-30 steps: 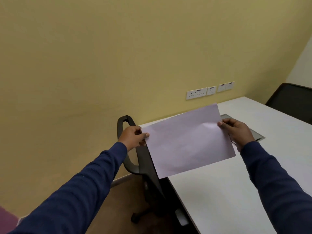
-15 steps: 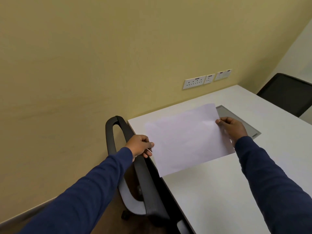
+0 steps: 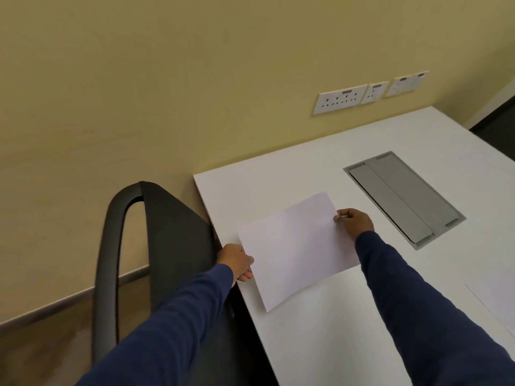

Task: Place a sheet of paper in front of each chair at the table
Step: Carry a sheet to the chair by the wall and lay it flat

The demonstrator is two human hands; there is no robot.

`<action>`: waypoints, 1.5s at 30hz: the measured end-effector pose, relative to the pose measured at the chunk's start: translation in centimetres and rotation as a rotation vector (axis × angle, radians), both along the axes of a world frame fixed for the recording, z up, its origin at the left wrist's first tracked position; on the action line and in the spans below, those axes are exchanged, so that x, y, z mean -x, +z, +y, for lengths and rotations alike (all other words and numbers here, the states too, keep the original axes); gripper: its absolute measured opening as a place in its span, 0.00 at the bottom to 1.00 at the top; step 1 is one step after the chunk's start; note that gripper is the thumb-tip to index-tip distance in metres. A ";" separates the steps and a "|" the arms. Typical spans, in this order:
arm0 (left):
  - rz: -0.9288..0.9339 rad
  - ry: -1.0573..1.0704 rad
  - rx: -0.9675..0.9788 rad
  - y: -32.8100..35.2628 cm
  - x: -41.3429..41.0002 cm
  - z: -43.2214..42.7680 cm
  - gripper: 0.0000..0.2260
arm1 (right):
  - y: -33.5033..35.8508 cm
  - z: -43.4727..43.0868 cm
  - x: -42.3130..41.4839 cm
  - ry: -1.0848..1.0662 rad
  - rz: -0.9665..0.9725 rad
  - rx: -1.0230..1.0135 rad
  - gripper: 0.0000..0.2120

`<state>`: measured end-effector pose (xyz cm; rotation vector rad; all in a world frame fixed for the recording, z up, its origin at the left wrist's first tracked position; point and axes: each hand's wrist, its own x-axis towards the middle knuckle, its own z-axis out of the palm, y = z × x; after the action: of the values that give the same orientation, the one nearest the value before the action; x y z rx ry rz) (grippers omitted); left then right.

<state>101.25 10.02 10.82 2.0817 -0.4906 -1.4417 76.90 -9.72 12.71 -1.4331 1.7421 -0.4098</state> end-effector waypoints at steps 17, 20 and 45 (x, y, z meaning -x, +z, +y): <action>-0.672 -0.799 -0.216 -10.6 5.5 -1.2 0.53 | -13.1 -4.6 3.2 0.020 0.023 -0.161 0.04; -0.703 -0.880 -0.266 -11.9 5.8 -1.3 0.55 | -13.8 -5.1 3.3 0.006 0.003 -0.135 0.05; -0.723 -0.890 -0.284 -13.2 6.1 -4.0 0.55 | -19.1 4.7 3.1 0.773 0.657 0.235 0.39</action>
<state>95.18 6.06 -2.41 2.7651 -1.7547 -1.1321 73.83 -4.99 -6.44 -2.4526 1.4519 0.3242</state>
